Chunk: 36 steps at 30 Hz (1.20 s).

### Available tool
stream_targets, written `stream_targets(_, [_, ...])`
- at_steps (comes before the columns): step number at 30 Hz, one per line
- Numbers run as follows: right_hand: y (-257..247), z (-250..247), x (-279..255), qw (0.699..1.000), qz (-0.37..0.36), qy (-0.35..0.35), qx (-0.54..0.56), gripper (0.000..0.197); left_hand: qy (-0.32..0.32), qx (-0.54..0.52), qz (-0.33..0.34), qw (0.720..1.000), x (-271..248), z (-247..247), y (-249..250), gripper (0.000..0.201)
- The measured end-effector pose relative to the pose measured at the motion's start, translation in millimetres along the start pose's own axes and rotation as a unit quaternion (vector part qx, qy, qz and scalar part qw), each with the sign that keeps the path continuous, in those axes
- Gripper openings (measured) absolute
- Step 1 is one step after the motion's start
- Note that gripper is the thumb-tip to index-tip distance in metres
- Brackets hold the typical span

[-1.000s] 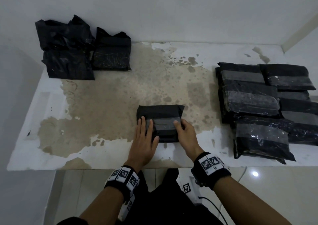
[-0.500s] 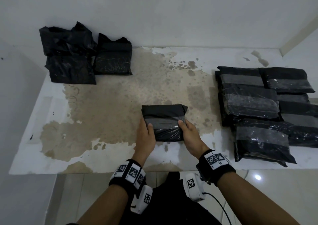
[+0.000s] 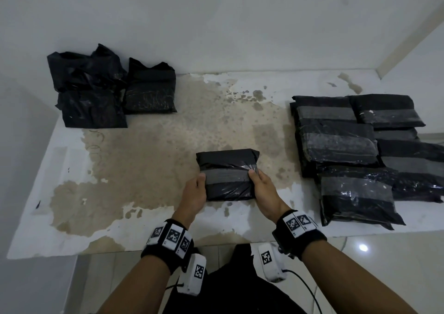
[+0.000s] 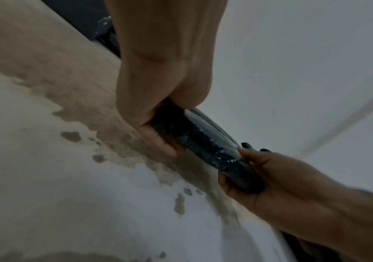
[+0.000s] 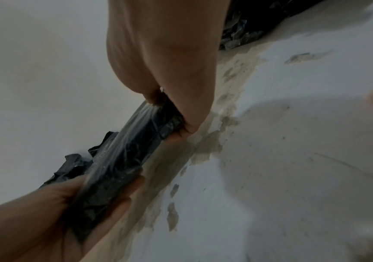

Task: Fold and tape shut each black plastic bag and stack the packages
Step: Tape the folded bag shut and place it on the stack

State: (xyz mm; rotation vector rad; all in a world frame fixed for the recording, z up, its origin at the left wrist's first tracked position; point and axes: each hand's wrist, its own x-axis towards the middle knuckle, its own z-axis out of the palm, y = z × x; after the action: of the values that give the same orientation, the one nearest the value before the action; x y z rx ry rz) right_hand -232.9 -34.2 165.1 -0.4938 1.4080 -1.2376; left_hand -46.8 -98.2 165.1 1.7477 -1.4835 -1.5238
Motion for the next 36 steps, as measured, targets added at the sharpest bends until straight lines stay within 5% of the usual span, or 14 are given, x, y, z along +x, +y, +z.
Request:
stream_targets(6, [3, -12, -3, 0.996, 0.009, -0.022, -0.083, 0.037, 0.004, -0.055, 0.011, 0.998, -4, 4, -4, 0.047])
stream_targets(11, [11, -21, 0, 0.994, 0.019, -0.002, -0.104, 0.035, -0.063, -0.071, -0.072, 0.993, -6, 11, -6, 0.048])
stream_targets(19, [-3, -39, 5, 0.962, -0.032, 0.072, -0.260, 0.027, -0.011, 0.145, 0.092, 0.985, -1, 13, -6, 0.058])
stream_targets(21, [-5, -47, 8, 0.920, -0.055, 0.107, -0.373, 0.033, 0.039, 0.223, 0.134, 0.965, -1, 11, -13, 0.072])
stream_targets(24, [1, -56, 3, 0.802, -0.099, 0.174, -0.563, 0.069, 0.077, 0.319, 0.164, 0.930, 0, 4, -28, 0.074])
stream_targets(26, [5, -55, -3, 0.751, -0.166, 0.181, -0.612, 0.083, 0.072, 0.360, 0.178, 0.913, 1, -1, -42, 0.071])
stream_targets(32, [31, -51, 2, 0.612, -0.289, -0.063, -0.733, 0.080, 0.036, 0.440, 0.187, 0.878, 4, -11, -65, 0.071])
stream_targets(36, [30, -49, 15, 0.617, -0.285, -0.033, -0.733, 0.060, 0.030, 0.446, 0.183, 0.875, 3, -12, -63, 0.068])
